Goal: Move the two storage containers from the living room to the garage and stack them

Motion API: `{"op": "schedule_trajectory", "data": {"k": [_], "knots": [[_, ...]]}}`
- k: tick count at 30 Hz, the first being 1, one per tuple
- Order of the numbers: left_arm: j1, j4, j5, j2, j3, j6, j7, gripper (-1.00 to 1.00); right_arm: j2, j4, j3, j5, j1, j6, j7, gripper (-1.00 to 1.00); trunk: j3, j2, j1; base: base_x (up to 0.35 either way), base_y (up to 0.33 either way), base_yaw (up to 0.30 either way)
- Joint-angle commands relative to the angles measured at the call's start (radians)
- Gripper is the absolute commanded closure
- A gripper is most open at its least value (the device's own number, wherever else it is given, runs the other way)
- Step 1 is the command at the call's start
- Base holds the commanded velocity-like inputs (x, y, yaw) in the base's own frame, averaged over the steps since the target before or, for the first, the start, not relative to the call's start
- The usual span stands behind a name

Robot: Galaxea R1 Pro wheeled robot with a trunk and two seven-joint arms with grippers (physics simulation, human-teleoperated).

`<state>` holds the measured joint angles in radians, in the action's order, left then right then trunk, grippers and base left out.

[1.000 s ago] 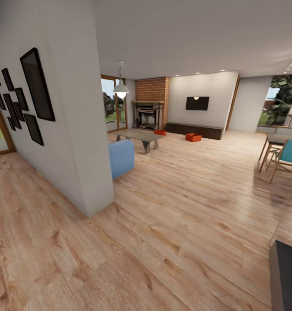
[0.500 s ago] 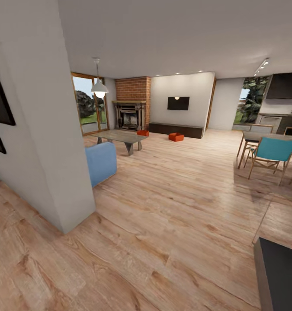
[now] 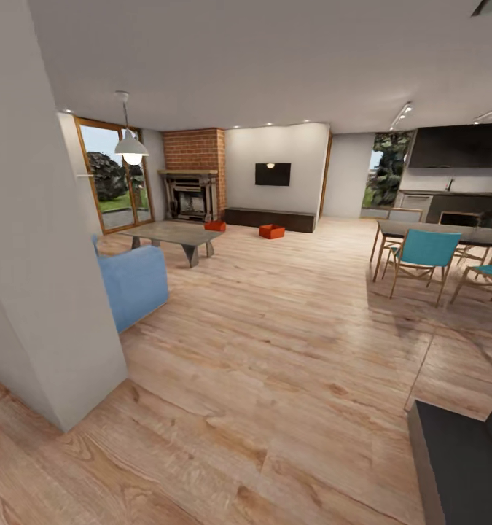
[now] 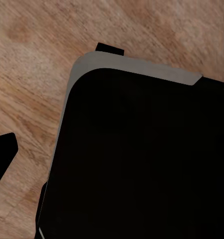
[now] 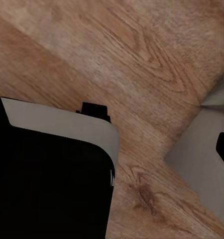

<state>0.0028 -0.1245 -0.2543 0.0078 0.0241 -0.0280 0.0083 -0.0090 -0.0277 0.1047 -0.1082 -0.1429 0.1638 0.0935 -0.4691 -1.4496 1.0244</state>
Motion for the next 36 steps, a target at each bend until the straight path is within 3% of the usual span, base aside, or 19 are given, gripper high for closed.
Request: {"op": "schedule_trajectory", "data": {"k": [1, 26, 36], "knots": [[0.000, -0.001, -0.003, 0.000, 0.002, -0.001, 0.001, -1.00, 0.000, -0.003, 0.005, -0.011, -0.001, 0.003, 0.006, -1.00, -0.001, 0.000, 0.001, 0.322, 0.000, -0.019], [0.000, -0.001, -0.002, 0.000, 0.000, -0.001, 0.001, -1.00, 0.000, -0.003, 0.006, -0.011, -0.001, 0.003, 0.006, -1.00, -0.001, 0.000, 0.001, 0.322, 0.000, -0.002], [0.000, -0.001, -0.002, 0.001, 0.000, -0.001, 0.001, -1.00, 0.001, -0.003, 0.010, -0.011, -0.001, 0.003, 0.006, -1.00, -0.004, 0.000, 0.001, 0.322, 0.000, -0.219]]}}
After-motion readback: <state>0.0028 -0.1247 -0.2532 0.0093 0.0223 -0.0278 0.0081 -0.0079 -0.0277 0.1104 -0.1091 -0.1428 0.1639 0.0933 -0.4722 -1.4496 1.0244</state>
